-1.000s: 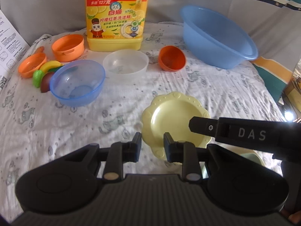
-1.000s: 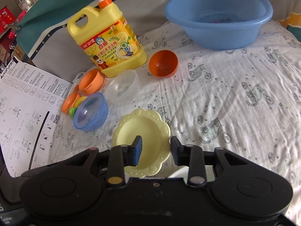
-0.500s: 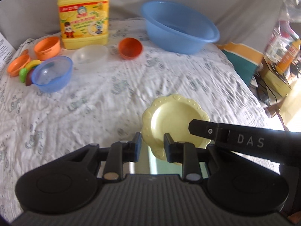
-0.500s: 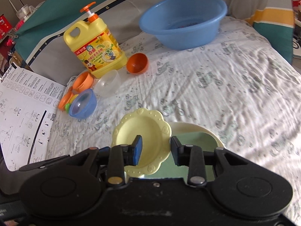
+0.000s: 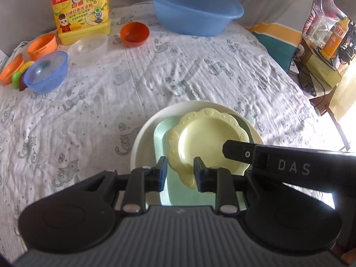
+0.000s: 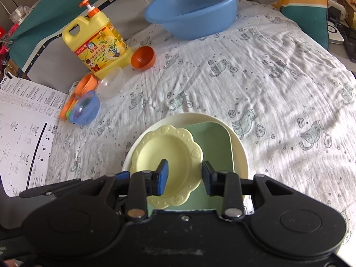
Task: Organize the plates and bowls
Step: 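Lift the yellow plate with both tools onto the green tray and open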
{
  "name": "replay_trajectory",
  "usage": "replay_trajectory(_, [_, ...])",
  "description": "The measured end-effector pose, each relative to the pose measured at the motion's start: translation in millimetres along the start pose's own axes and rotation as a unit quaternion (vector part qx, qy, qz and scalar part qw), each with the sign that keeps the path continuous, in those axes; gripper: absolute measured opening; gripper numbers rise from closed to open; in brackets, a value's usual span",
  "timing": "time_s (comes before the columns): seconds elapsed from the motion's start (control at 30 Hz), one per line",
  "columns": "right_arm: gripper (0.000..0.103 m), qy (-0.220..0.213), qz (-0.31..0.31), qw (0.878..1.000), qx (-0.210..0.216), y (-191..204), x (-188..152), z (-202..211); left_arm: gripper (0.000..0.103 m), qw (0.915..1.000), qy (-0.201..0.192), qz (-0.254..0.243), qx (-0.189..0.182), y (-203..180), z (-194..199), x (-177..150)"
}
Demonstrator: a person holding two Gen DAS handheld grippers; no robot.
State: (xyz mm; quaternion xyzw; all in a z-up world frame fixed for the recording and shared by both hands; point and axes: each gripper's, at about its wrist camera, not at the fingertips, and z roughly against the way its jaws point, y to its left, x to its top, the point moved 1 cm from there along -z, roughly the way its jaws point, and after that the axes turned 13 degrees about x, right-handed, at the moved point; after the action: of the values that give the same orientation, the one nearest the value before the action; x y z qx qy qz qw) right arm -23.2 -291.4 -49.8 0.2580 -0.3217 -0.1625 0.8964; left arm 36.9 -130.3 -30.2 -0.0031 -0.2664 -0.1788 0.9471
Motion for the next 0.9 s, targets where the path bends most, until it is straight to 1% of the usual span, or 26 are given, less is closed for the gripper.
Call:
replay_trajectory(0.57, [0.034,0.015,-0.012,1.000,-0.004,-6.7,-4.5,-10.0,0.025,0.9997,0.023,-0.005,-0.002,-3.2,-17.3,-3.0])
replay_trajectory(0.67, [0.035,0.014,-0.008,1.000,-0.008,-5.9,-4.1,-10.4,0.028,0.9998,0.021,-0.005,0.000,-2.5,-17.7,-2.9])
replay_trajectory(0.7, [0.041,0.013,-0.006,1.000,-0.010,-5.3,-3.4,-9.6,0.034,0.9998,0.018,-0.005,0.003,-1.7,-16.4,-2.6])
replay_trajectory(0.73, [0.048,0.010,-0.004,1.000,-0.010,-4.8,-2.2,-7.7,0.049,0.9999,0.014,-0.002,0.004,-0.4,-14.2,-2.0])
replay_trajectory(0.77, [0.071,0.004,-0.003,1.000,-0.012,-4.4,-0.8,-4.5,0.060,0.9999,0.010,0.002,0.009,1.7,-11.5,-1.2])
replay_trajectory(0.8, [0.092,-0.005,-0.001,1.000,-0.015,-3.9,0.9,-0.3,0.084,0.9999,0.004,0.009,0.014,4.6,-8.2,-0.4])
replay_trajectory(0.83, [0.098,-0.015,0.003,1.000,-0.017,-3.4,2.3,4.6,0.101,0.9997,-0.003,0.016,0.020,8.4,-4.0,0.3])
replay_trajectory(0.9, [0.103,-0.035,0.016,0.999,-0.024,-1.0,4.6,14.8,0.103,0.9990,-0.023,0.029,0.027,16.8,5.0,0.9])
